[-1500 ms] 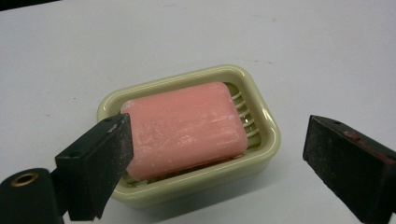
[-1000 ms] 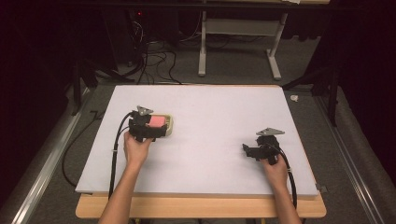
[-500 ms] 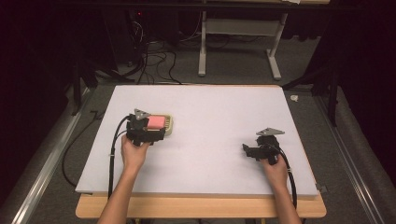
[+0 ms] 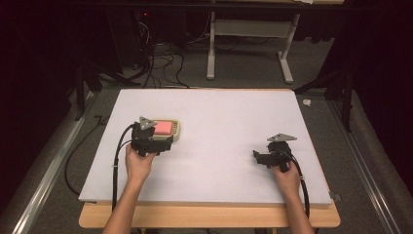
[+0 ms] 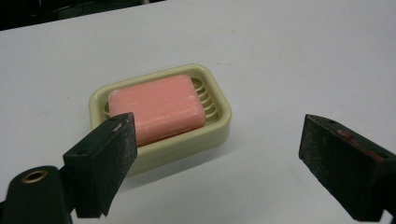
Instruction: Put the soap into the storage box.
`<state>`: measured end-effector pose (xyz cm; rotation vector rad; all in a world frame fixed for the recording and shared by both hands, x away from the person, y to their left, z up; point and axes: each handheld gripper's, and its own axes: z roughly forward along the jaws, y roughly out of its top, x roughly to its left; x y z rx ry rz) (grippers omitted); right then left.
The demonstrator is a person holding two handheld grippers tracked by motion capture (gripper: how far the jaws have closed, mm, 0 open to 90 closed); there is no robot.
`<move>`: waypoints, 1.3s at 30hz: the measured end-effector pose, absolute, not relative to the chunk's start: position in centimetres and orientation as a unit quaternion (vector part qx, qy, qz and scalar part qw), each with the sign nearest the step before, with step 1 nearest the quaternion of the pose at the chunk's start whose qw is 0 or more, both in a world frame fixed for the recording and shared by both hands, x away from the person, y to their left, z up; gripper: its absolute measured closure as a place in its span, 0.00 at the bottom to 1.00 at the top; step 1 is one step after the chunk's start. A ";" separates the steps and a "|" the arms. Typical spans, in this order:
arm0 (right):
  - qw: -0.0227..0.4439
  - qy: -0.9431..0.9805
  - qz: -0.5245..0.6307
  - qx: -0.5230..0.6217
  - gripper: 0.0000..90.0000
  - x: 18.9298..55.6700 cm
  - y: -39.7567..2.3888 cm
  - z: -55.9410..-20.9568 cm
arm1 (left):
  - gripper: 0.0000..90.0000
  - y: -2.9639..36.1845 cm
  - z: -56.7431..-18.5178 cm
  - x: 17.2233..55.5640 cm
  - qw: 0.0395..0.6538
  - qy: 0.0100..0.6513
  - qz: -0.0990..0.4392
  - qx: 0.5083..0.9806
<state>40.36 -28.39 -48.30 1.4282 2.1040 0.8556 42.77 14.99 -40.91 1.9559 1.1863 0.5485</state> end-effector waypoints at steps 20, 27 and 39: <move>0.227 0.764 0.310 0.518 0.22 40.4 -28.4 -48.3 | 0.14 14.5 -41.2 40.8 0.405 0.454 0.202 0.768; 0.227 0.764 0.310 0.518 0.22 40.4 -28.4 -48.3 | 0.15 14.0 -41.5 40.1 0.409 0.448 0.198 0.770; 0.227 0.764 0.310 0.518 0.22 40.4 -28.4 -48.3 | 0.15 13.5 -41.8 39.2 0.412 0.438 0.190 0.777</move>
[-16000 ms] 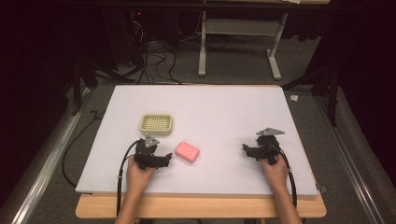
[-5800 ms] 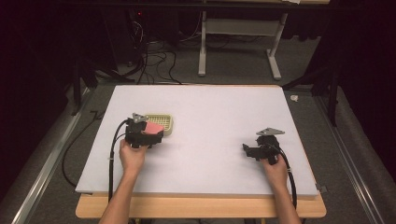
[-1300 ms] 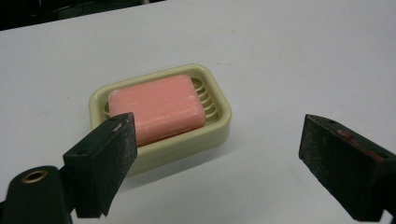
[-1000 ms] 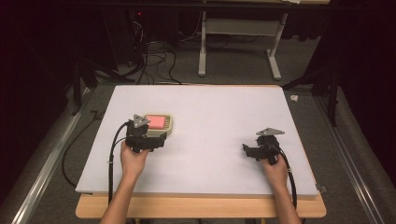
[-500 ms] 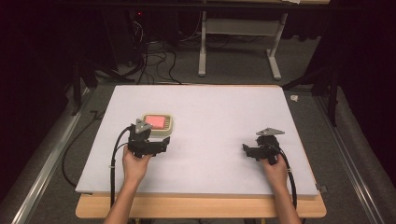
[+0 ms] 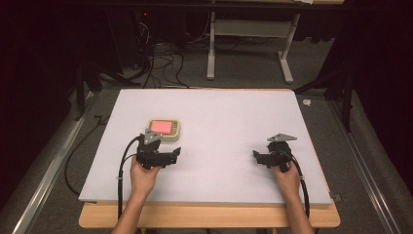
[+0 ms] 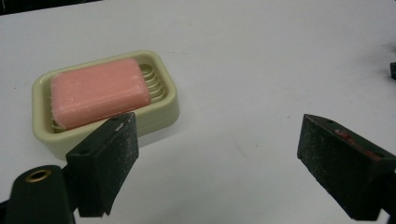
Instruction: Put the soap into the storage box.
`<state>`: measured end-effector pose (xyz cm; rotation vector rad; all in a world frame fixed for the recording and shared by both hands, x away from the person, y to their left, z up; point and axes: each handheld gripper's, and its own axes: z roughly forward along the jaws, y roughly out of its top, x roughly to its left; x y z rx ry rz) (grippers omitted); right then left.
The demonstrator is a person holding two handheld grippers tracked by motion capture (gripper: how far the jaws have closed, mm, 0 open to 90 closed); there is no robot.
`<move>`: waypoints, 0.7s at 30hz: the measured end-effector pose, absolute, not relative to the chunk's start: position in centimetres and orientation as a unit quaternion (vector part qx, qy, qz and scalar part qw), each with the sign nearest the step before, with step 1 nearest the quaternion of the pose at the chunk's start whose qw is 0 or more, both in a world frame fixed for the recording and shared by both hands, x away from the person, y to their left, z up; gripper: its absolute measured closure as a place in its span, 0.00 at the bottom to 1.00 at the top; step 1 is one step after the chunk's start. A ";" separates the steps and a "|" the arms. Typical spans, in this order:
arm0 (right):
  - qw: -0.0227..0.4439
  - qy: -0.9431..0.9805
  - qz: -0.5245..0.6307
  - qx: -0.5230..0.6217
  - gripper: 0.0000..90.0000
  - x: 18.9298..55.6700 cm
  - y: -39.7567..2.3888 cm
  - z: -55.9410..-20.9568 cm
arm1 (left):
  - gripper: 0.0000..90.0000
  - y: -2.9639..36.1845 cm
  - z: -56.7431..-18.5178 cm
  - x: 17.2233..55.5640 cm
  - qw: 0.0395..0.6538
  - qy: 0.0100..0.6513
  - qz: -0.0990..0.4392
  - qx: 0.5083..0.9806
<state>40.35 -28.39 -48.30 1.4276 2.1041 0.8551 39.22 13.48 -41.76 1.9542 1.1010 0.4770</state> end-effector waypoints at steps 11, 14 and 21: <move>0.227 0.764 0.310 0.518 0.22 40.4 -28.4 -48.3 | 0.15 12.8 -42.3 38.6 0.413 0.429 0.176 0.784; 0.227 0.764 0.310 0.518 0.22 40.4 -28.4 -48.3 | 0.16 12.5 -42.5 38.6 0.412 0.427 0.171 0.787; 0.227 0.764 0.311 0.518 0.22 40.4 -28.4 -48.3 | 0.16 11.8 -43.0 38.5 0.406 0.421 0.168 0.794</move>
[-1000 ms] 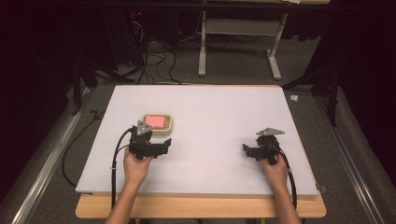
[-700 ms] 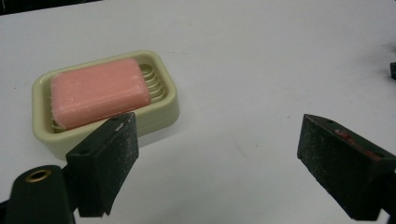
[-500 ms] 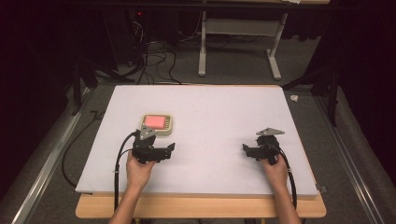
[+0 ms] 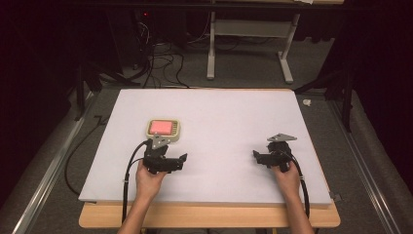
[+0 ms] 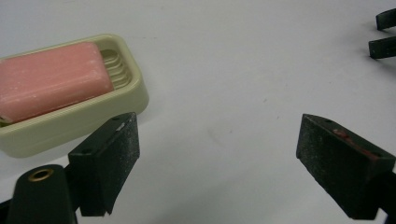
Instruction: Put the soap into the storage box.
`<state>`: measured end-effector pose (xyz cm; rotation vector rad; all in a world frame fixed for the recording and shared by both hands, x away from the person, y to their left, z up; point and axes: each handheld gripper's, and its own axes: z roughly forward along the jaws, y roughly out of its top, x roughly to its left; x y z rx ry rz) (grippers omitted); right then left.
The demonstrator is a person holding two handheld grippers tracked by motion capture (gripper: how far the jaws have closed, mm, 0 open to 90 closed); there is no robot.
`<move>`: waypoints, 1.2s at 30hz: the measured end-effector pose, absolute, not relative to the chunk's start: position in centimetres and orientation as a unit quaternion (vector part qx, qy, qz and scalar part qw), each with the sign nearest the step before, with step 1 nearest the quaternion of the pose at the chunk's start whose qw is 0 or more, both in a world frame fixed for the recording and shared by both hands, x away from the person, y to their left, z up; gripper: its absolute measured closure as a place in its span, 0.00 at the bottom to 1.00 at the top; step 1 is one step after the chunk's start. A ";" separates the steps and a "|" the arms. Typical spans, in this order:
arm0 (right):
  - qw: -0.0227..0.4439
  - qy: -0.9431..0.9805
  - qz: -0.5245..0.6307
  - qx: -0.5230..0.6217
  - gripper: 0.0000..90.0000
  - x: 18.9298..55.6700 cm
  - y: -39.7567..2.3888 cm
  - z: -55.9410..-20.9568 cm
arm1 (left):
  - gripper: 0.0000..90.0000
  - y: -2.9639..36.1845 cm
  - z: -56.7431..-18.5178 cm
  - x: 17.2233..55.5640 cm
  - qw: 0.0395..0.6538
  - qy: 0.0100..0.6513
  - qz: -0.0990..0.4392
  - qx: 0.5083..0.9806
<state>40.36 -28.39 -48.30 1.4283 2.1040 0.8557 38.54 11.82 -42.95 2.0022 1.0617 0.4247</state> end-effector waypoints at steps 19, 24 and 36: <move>0.227 0.764 0.311 0.518 0.22 40.4 -28.4 -48.3 | 0.16 9.6 -45.6 39.1 0.385 0.418 0.131 0.812; 0.227 0.764 0.311 0.518 0.22 40.4 -28.4 -48.3 | 0.16 9.4 -46.2 39.3 0.378 0.421 0.126 0.814; 0.228 0.764 0.311 0.518 0.22 40.4 -28.4 -48.3 | 0.16 8.7 -47.3 39.7 0.364 0.425 0.130 0.819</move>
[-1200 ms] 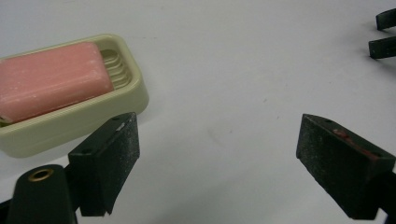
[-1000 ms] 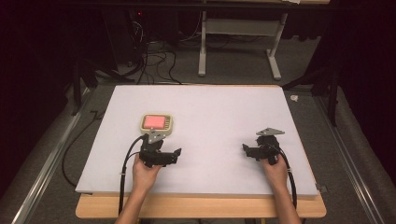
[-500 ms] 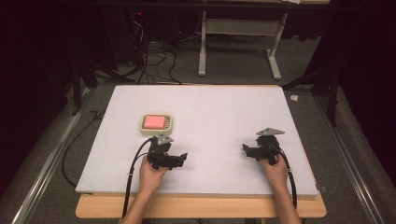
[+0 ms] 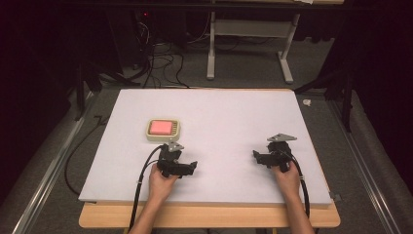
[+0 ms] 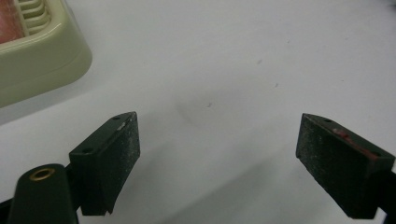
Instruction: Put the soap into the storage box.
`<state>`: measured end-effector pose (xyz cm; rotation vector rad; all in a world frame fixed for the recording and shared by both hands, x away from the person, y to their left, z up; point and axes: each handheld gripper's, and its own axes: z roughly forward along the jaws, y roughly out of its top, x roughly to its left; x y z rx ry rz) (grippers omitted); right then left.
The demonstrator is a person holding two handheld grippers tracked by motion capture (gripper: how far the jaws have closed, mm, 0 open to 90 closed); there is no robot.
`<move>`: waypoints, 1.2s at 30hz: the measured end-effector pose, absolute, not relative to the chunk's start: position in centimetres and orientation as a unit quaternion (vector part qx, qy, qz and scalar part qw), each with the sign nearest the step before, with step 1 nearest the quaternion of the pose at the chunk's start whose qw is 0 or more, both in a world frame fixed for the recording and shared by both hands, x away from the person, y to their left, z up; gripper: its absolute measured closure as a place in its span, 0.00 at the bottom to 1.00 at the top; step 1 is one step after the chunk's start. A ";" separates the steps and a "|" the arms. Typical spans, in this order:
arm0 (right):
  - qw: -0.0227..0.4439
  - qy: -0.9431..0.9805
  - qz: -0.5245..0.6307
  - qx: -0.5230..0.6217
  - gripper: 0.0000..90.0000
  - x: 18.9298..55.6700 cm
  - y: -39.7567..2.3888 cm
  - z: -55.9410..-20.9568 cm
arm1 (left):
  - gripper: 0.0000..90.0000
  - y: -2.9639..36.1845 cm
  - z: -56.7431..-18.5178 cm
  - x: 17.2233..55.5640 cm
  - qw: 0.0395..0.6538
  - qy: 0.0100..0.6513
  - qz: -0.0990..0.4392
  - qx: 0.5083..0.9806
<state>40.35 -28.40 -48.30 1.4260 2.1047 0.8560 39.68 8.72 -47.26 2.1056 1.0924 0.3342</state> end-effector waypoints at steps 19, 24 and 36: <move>0.227 0.764 0.311 0.518 0.22 40.3 -28.4 -48.3 | 0.15 7.8 -48.7 39.8 0.357 0.402 0.164 0.827; 0.228 0.764 0.311 0.518 0.22 40.4 -28.4 -48.3 | 0.15 7.9 -48.7 39.8 0.359 0.402 0.166 0.826; 0.228 0.764 0.311 0.517 0.22 40.4 -28.4 -48.3 | 0.15 7.9 -48.8 39.7 0.361 0.402 0.167 0.824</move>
